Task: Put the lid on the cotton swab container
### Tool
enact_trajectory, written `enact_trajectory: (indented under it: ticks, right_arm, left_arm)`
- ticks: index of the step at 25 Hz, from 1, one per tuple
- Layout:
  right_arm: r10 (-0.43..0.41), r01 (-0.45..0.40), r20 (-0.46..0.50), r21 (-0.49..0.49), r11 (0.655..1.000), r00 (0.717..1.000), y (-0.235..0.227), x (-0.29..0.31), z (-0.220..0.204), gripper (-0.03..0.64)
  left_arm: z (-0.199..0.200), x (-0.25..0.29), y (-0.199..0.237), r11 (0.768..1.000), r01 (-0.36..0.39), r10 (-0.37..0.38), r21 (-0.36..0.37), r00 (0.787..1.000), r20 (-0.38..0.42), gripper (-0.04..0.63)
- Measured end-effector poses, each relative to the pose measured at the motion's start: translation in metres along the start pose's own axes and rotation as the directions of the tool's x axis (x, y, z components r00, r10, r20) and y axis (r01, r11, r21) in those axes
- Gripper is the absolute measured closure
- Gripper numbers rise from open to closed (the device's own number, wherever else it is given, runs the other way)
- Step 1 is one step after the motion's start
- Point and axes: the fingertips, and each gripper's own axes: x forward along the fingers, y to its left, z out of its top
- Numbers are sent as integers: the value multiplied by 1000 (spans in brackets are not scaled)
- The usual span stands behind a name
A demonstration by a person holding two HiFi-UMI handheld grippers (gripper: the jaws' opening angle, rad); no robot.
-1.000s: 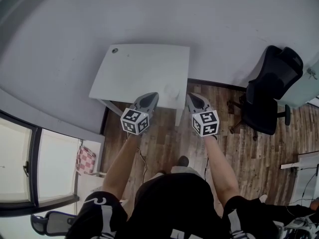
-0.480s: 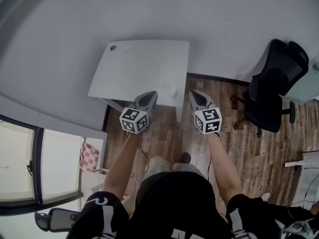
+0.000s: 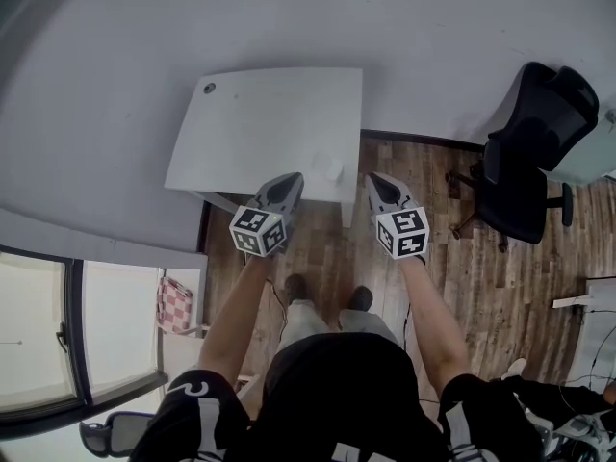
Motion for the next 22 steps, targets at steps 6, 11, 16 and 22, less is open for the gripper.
enact_trajectory:
  ticks: [6,11,16,22]
  right_arm:
    - [-52,52,-5,6,999,999,5,15,1,603]
    - [-100,100,-11,12,995,995,4,26,-6,603]
    - [-147,147,-22,17,989,989,6,38,-15,603]
    - [-192,192,-20,22,981,981,3,54,-27,603]
  left_arm:
    - [3,8,20,999,54,-54,4,999,-1,571]
    - [0,15,34,993,117,-117,-4,993,10,571]
    - [-10,22,50,986,168,-168,2,986,-6,571]
    - [-18,31,64,963,268,-267,-18,963,31,571]
